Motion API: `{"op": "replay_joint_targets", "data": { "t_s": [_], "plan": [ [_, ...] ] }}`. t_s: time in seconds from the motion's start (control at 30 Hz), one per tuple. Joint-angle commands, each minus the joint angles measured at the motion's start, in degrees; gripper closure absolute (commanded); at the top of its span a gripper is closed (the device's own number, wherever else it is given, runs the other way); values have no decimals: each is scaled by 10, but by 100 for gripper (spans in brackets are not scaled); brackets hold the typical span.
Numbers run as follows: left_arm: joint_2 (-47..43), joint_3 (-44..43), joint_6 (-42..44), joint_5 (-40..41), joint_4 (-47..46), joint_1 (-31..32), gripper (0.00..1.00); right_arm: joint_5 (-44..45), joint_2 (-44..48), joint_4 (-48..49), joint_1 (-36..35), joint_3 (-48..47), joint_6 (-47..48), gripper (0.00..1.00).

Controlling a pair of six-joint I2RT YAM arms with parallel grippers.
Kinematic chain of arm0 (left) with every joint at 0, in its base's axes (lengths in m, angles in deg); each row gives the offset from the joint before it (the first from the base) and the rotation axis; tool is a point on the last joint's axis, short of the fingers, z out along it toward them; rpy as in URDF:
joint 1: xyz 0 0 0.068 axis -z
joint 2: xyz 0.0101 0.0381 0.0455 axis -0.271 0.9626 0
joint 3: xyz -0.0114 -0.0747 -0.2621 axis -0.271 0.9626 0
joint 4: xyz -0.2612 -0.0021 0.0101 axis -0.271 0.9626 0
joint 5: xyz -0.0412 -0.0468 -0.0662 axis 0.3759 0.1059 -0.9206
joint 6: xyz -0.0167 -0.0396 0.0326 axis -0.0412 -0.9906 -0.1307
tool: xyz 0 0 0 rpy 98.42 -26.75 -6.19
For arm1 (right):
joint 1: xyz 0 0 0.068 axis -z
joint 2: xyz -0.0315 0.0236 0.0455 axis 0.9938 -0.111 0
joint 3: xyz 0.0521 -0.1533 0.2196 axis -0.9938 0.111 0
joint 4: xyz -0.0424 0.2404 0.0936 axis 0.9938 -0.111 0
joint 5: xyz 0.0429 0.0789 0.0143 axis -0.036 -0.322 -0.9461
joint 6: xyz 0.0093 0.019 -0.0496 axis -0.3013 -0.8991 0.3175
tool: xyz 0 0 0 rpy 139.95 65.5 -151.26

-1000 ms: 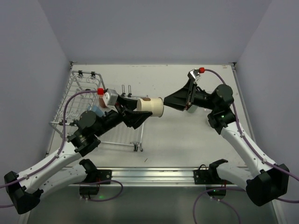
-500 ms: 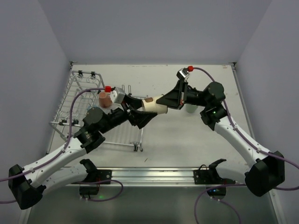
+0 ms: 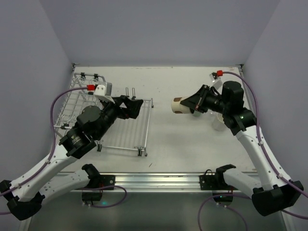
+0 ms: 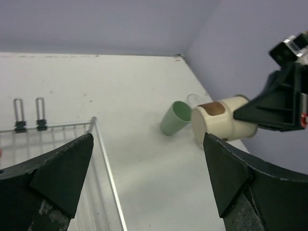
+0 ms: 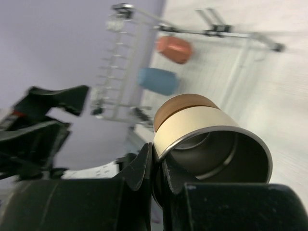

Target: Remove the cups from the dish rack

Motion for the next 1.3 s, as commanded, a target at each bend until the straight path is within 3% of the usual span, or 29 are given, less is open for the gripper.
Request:
{"op": "replay_joint_targets", "data": {
  "t_s": [0.0,0.13,0.23,0.53,0.87,1.0,1.07,1.23,1.27],
  "plan": [
    [31,-27,-20,144,139,2,0,205,5,-202,1,-23,154,100],
    [34,-6,-35,126,112,2,0,359,2,-271,1,2,210,100],
    [39,4,-35,117,95,2,0,410,-3,-284,1,30,222,100],
    [47,-18,-33,106,102,2,0,448,-109,-247,1,84,227,100],
    [34,-22,-28,120,113,2,0,486,-215,-219,-34,73,224,100],
    [37,-26,-27,114,114,2,0,502,-243,-221,-50,64,217,88],
    [39,-30,-25,114,120,2,0,509,-246,-221,-52,62,216,75],
    [63,-59,-12,118,155,2,0,529,-239,-237,-57,45,213,64],
    [67,-65,-11,117,161,2,0,546,-233,-243,-64,39,213,56]
  ]
}}
